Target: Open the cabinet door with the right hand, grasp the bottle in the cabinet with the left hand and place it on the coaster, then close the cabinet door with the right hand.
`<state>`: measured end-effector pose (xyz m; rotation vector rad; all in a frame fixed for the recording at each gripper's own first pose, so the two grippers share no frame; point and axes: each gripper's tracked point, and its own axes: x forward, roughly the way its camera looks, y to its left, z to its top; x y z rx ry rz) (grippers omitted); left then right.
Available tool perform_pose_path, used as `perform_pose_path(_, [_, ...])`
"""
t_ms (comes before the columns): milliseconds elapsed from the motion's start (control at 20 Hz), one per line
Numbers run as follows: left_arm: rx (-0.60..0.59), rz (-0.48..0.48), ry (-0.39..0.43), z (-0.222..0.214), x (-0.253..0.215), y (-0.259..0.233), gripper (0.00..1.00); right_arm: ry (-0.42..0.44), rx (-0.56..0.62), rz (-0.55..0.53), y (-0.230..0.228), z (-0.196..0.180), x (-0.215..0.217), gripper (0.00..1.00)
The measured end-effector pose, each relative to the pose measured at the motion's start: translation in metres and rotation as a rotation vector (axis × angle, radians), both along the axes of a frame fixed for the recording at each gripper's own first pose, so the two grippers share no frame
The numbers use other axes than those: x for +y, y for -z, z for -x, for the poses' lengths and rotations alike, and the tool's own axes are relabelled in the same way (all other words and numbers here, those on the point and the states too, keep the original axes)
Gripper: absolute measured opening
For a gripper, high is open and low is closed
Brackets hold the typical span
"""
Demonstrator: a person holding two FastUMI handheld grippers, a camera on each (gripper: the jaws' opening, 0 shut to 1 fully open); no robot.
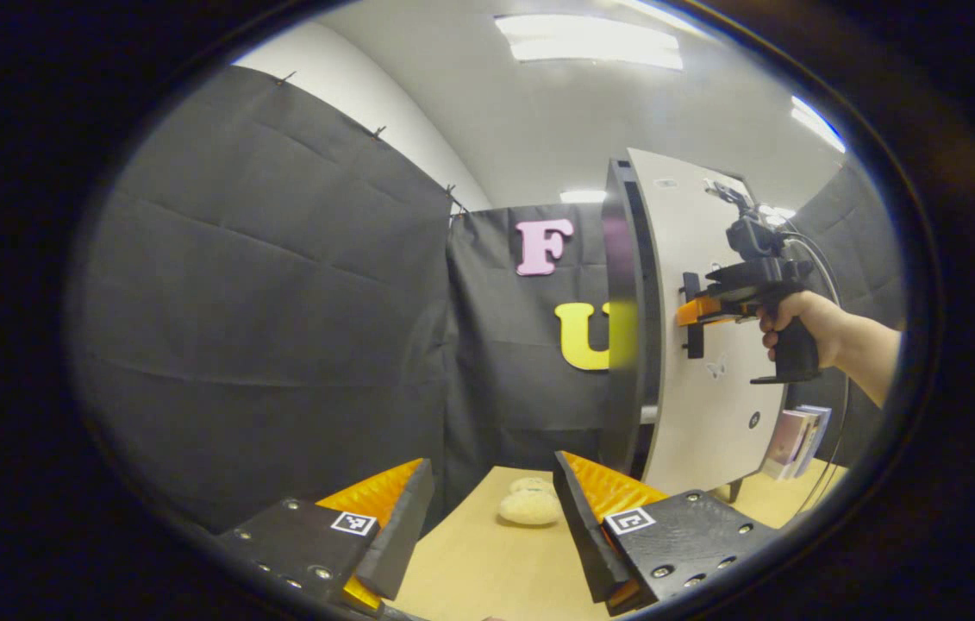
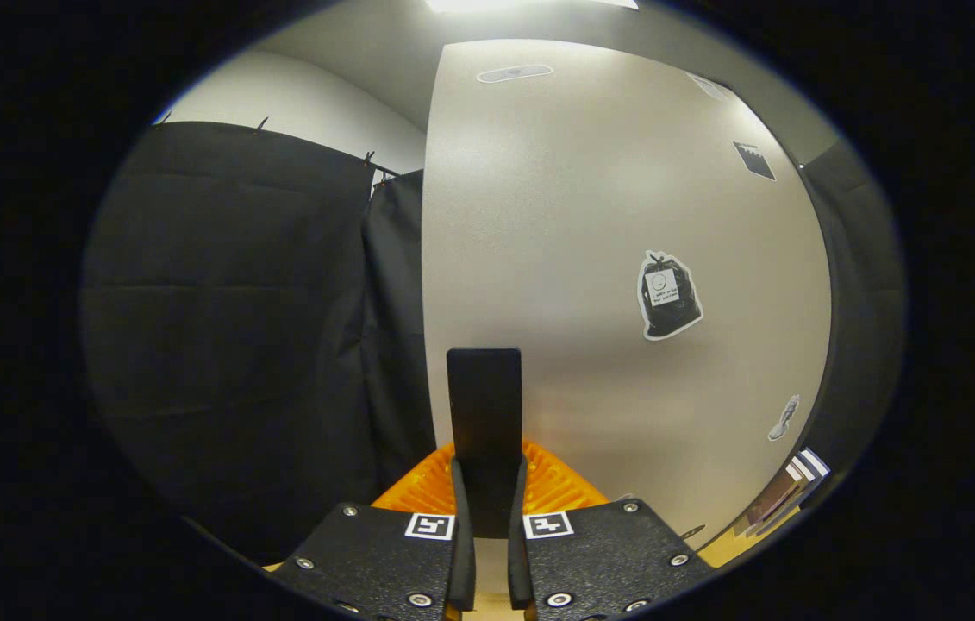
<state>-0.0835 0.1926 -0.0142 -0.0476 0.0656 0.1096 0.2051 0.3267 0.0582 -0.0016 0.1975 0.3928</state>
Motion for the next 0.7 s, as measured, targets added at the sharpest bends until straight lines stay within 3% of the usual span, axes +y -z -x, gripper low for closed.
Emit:
perform_pose_path(50, [-0.003,0.007,0.021,0.002,-0.008,-0.003,0.84,-0.001,0.002,0.002,-0.002,0.004,-0.001,0.15])
perform_pose_path(300, [-0.029,-0.018,0.095,-0.027,-0.045,-0.008,0.83,-0.036,0.024,-0.005,-0.001,0.011,-0.009,0.15])
perform_pose_path(700, [-0.047,-0.063,0.088,-0.021,-0.073,-0.029,0.80,-0.143,0.044,-0.030,-0.003,0.025,-0.020,0.15])
